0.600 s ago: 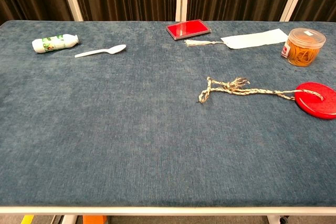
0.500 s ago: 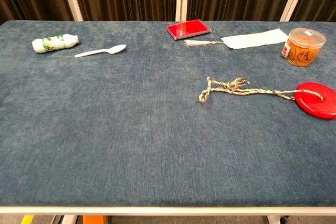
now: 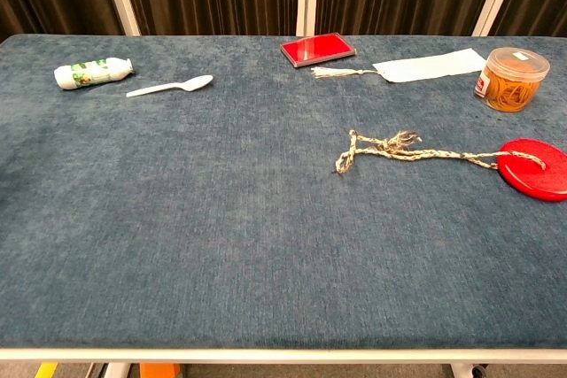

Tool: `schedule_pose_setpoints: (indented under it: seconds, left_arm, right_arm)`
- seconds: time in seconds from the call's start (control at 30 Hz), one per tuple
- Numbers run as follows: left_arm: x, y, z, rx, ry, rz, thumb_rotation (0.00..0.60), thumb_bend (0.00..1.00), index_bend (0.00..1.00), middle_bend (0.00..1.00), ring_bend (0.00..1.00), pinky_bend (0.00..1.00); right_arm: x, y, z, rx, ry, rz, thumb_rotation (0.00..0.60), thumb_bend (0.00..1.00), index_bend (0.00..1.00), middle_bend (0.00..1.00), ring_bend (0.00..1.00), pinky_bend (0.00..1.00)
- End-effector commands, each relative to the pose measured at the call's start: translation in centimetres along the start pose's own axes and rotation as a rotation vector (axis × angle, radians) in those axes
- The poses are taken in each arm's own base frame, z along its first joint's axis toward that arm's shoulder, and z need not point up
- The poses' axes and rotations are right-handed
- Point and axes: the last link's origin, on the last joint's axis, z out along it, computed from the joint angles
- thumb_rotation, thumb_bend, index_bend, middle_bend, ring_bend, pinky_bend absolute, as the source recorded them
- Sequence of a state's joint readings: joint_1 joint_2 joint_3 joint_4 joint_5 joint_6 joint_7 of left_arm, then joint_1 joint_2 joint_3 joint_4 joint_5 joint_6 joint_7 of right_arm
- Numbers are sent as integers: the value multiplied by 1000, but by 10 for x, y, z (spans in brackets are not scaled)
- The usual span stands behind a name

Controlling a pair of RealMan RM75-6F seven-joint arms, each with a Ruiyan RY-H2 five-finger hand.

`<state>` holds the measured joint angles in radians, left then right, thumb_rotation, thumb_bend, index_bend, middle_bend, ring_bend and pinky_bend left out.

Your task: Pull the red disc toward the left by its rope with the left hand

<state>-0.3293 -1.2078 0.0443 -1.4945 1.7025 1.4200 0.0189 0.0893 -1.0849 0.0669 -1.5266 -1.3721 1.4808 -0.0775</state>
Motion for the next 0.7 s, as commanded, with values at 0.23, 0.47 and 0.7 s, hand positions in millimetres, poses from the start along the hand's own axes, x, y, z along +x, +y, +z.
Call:
schedule_pose_setpoints:
  seconds: [0.23,0.47,0.7]
  left_arm:
    - [-3,100,87,-400,-48,52,600,124,117,134,39,155]
    - [-13,162,153,-562,-113,146,600,127,117,134,18,158]
    - [-30,200,194,-619,-143,206,600,128,117,134,18,156]
  right_arm:
    - [15,10,12,-34,26,31,600,128,0,0,0,0]
    - [21,19,12,-62,39,67,600,127,0,0,0,0]
    - [23,31,12,-88,41,81,600,128,0,0,0,0]
